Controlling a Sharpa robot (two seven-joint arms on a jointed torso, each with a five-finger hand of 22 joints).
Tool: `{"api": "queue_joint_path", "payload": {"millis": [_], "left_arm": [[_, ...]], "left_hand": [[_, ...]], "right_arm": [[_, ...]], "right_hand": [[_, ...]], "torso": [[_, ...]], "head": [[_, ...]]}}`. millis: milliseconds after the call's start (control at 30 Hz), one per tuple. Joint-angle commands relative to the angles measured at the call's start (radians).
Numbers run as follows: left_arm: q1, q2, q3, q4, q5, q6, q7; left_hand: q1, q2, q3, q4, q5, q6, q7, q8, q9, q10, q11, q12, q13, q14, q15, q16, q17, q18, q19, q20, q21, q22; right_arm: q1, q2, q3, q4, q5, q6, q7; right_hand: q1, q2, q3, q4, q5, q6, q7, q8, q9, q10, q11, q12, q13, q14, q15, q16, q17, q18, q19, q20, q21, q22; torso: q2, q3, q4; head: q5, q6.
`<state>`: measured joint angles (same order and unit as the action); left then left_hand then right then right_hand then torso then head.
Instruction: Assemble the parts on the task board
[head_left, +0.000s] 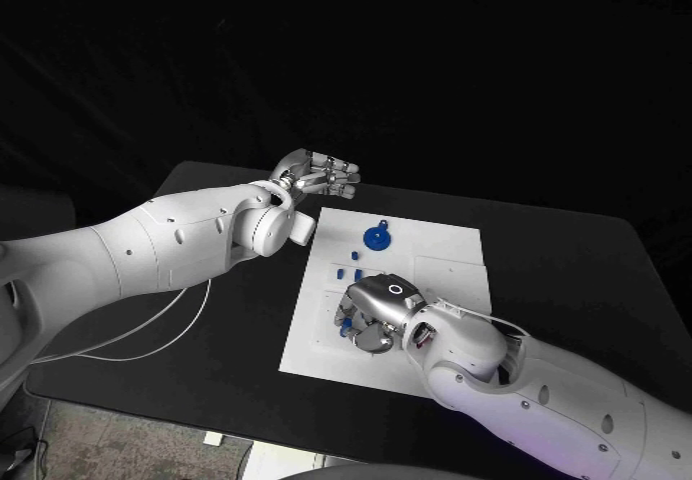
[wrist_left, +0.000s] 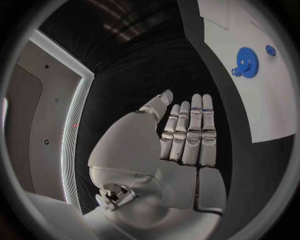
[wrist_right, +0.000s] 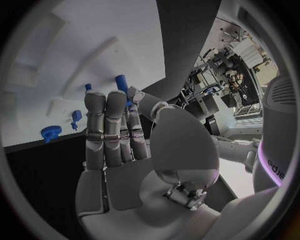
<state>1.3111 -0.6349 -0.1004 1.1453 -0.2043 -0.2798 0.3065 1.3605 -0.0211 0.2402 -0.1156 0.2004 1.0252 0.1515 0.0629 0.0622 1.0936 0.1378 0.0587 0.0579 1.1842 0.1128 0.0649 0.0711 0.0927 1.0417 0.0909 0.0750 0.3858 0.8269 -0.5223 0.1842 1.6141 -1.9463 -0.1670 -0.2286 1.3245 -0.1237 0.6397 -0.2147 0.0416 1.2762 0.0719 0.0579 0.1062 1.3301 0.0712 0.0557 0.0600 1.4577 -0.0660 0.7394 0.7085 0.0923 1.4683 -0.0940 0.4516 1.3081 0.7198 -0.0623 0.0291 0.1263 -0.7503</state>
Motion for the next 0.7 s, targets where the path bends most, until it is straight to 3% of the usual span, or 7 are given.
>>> {"api": "queue_joint_path", "payload": {"millis": [33,300,700], "left_arm": [[0.0,0.003,0.001,0.001,0.006,0.016,0.004],[0.0,0.001,0.001,0.0,0.005,0.017,0.002],[0.0,0.002,0.001,-0.002,0.005,0.018,0.002]], "left_hand": [[0.001,0.012,-0.002,-0.003,-0.004,-0.006,0.0,0.002,0.001,-0.008,0.001,0.001,0.0,-0.008,-0.001,-0.004,-0.001,-0.01,0.0,0.0,0.0,0.001],[0.001,0.012,-0.002,-0.003,-0.004,-0.006,0.0,0.002,0.001,-0.008,0.001,0.001,0.0,-0.008,-0.001,-0.004,-0.001,-0.01,0.0,0.0,0.0,0.001],[0.001,0.012,-0.002,-0.003,-0.004,-0.006,0.0,0.002,0.001,-0.008,0.001,0.001,0.0,-0.008,-0.001,-0.004,-0.001,-0.01,0.0,0.0,0.0,0.001]], "right_arm": [[-0.001,0.003,-0.003,-0.003,-0.017,0.016,-0.004],[-0.001,0.002,-0.011,-0.015,-0.026,0.049,-0.013],[-0.001,0.007,-0.022,-0.021,-0.043,0.06,-0.017]], "right_hand": [[-0.002,0.008,0.004,-0.004,0.007,0.005,0.0,0.007,0.0,0.07,-0.057,0.006,0.008,-0.001,-0.009,-0.006,0.002,0.013,0.04,-0.006,0.002,0.047],[-0.003,0.009,0.005,-0.004,0.007,0.005,0.0,0.007,0.0,0.069,-0.057,0.006,0.008,-0.001,-0.009,-0.007,0.002,0.012,0.039,-0.006,0.001,0.047],[-0.004,0.009,0.005,-0.005,0.007,0.005,0.001,0.007,0.0,0.069,-0.057,0.006,0.008,-0.001,-0.009,-0.007,0.002,0.012,0.039,-0.006,0.0,0.047]], "torso": [[0.0,-0.0002,0.002],[0.0,0.0004,-0.0009],[0.0,0.0004,0.0004]], "head": [[0.0,-0.001],[0.003,-0.003],[0.004,-0.003]]}}
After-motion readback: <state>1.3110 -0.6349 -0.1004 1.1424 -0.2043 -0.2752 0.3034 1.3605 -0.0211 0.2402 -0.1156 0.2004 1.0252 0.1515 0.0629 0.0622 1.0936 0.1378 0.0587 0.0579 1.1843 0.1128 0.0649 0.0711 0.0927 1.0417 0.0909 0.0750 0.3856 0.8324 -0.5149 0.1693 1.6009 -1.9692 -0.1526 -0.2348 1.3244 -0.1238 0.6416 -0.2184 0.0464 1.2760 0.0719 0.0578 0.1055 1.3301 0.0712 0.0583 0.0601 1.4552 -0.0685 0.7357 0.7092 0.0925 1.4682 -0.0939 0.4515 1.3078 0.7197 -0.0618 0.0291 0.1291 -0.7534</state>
